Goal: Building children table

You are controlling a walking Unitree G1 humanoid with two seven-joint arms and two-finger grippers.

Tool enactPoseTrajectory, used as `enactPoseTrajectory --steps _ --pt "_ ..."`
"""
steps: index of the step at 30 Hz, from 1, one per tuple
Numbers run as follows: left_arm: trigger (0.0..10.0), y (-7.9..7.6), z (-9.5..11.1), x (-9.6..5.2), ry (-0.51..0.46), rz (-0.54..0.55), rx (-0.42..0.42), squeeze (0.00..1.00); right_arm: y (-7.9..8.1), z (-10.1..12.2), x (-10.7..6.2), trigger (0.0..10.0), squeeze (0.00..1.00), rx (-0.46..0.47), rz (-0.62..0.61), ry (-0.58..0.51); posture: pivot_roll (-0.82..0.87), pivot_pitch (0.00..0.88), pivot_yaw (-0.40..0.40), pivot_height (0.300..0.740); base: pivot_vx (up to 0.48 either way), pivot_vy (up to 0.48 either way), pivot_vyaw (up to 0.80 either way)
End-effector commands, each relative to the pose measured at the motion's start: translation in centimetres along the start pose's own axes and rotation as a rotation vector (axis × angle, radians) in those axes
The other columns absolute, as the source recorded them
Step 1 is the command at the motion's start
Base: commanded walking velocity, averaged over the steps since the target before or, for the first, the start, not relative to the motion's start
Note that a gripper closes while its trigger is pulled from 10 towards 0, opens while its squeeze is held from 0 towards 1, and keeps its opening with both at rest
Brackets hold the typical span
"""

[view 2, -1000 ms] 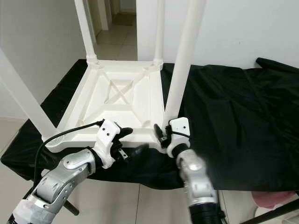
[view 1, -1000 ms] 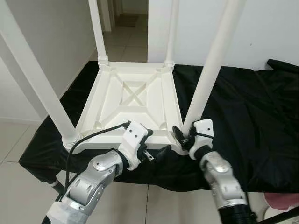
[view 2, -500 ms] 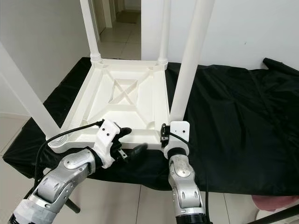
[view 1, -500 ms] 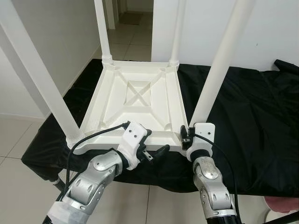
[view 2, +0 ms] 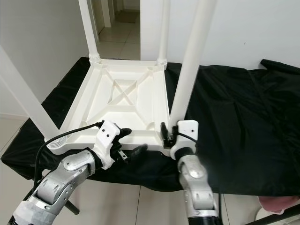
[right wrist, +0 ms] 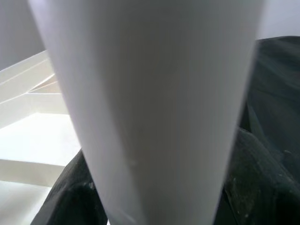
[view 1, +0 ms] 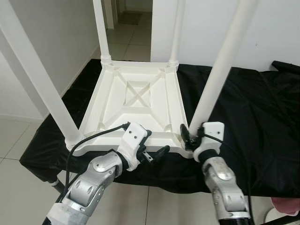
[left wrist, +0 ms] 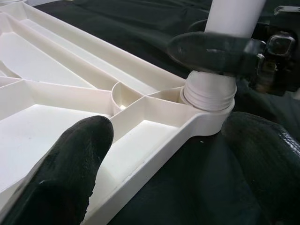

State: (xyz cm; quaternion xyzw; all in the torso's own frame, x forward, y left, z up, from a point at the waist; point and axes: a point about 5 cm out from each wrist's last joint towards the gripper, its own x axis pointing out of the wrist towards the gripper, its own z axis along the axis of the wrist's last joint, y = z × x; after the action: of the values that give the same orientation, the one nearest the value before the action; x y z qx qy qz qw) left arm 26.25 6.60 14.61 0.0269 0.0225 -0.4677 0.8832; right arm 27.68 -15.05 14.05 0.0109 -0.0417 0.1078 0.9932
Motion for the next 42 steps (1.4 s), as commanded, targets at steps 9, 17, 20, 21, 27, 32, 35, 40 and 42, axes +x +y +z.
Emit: enactPoseTrajectory --steps 9,17,20,21,27,32,35,40,42 --pt "10.0 -0.5 -0.1 0.0 0.002 -0.047 0.019 0.00 -1.8 -0.6 0.1 10.0 0.00 -0.089 0.297 0.045 -0.02 0.000 -0.001 0.740 0.000 0.000 0.00" --pt "10.0 -0.3 0.0 0.0 0.003 -0.045 0.022 0.00 -2.8 -0.7 1.3 10.0 0.00 -0.120 0.363 0.075 -0.02 0.000 0.000 0.740 0.000 0.000 0.00" --pt "10.0 -0.4 0.0 0.0 0.003 -0.045 0.023 0.00 -2.9 -0.7 1.6 10.0 0.00 -0.126 0.381 0.076 -0.02 0.000 0.000 0.740 0.000 0.000 0.00" --pt "10.0 -0.4 0.0 0.0 0.003 -0.045 0.023 0.00 -2.9 -0.7 1.6 10.0 0.00 -0.126 0.381 0.076 -0.02 0.000 0.000 0.740 0.000 0.000 0.00" --pt "10.0 -0.3 0.1 0.1 0.004 -0.042 0.030 0.00 -2.2 -0.9 3.9 0.0 0.00 -0.173 0.461 0.084 -0.01 0.000 0.000 0.740 0.000 0.000 0.00" --pt "10.0 -0.2 0.0 0.0 0.008 -0.034 0.035 0.00 -2.0 -1.2 3.9 0.0 0.00 -0.164 0.491 0.096 0.00 0.000 -0.005 0.740 0.000 0.000 0.00" --pt "10.0 -0.3 0.0 -0.1 0.007 -0.025 0.031 0.00 -2.0 -1.7 3.5 0.0 0.00 -0.169 0.497 0.114 0.01 0.000 -0.010 0.740 0.000 0.000 0.00" --pt "10.0 -0.3 0.0 -0.2 0.007 -0.020 0.029 0.00 -2.1 -1.8 3.5 10.0 0.00 -0.153 0.475 0.118 0.01 0.000 -0.010 0.740 0.000 0.000 0.00" --pt "10.0 -0.3 0.0 -0.3 0.006 -0.019 0.027 0.00 -2.1 -1.7 3.6 10.0 0.00 -0.159 0.442 0.112 0.00 0.000 -0.008 0.740 0.000 0.000 0.00"
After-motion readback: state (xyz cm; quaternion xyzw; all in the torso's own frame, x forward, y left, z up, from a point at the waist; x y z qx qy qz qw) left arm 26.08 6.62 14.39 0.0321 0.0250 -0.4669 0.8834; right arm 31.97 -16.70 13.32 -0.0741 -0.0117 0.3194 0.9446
